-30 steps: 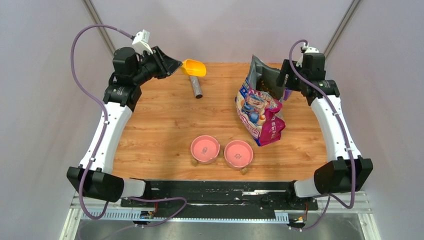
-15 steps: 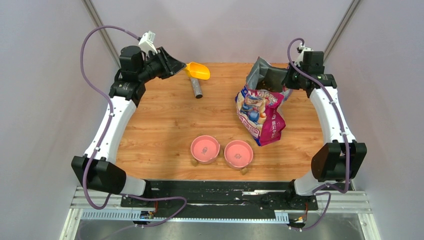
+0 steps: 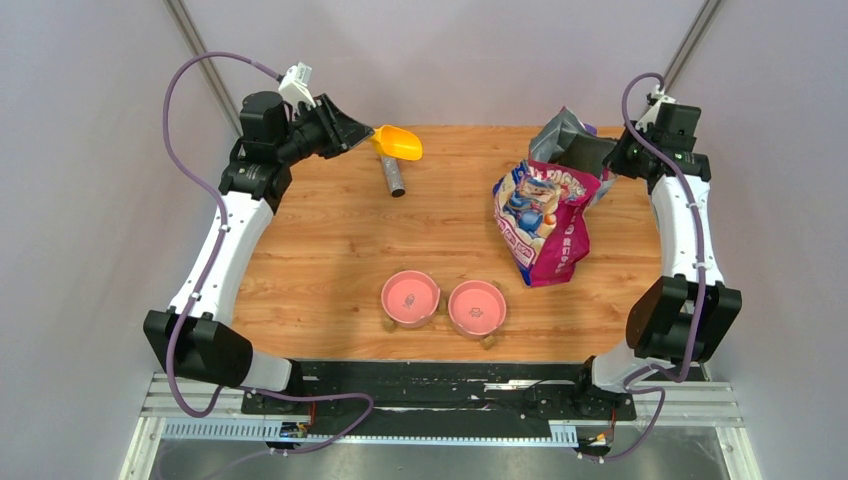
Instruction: Serve the pet food
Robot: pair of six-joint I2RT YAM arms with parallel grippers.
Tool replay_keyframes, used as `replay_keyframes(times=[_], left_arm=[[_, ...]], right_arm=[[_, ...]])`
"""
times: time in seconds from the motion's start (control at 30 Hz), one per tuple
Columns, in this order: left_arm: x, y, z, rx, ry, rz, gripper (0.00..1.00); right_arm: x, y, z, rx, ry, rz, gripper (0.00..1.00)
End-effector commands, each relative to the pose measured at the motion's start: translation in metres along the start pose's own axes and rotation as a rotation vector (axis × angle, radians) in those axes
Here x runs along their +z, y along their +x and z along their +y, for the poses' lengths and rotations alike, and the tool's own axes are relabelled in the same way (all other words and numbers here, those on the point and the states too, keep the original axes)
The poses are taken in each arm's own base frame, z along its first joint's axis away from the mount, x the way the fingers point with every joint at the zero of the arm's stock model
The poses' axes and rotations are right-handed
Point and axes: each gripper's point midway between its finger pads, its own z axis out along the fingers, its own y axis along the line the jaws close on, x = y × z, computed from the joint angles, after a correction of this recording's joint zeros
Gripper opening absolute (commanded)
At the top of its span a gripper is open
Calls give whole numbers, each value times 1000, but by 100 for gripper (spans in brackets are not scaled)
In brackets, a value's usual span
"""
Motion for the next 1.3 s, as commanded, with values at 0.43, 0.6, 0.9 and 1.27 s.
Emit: replay_keyframes(times=[0.43, 0.6, 0.9, 1.27], left_arm=[[-4, -8, -50, -55, 183, -10, 0], [-10, -2, -63, -74, 217, -2, 0], [-41, 7, -45, -27, 76, -60, 0], [-130, 16, 11, -12, -299, -322, 0]], right_arm=[[-45, -54, 149, -274, -247, -290, 0], [-41, -23, 188, -329, -180, -263, 0], [-15, 54, 253, -469, -144, -166, 0], [25, 191, 316, -398, -435, 142, 0]])
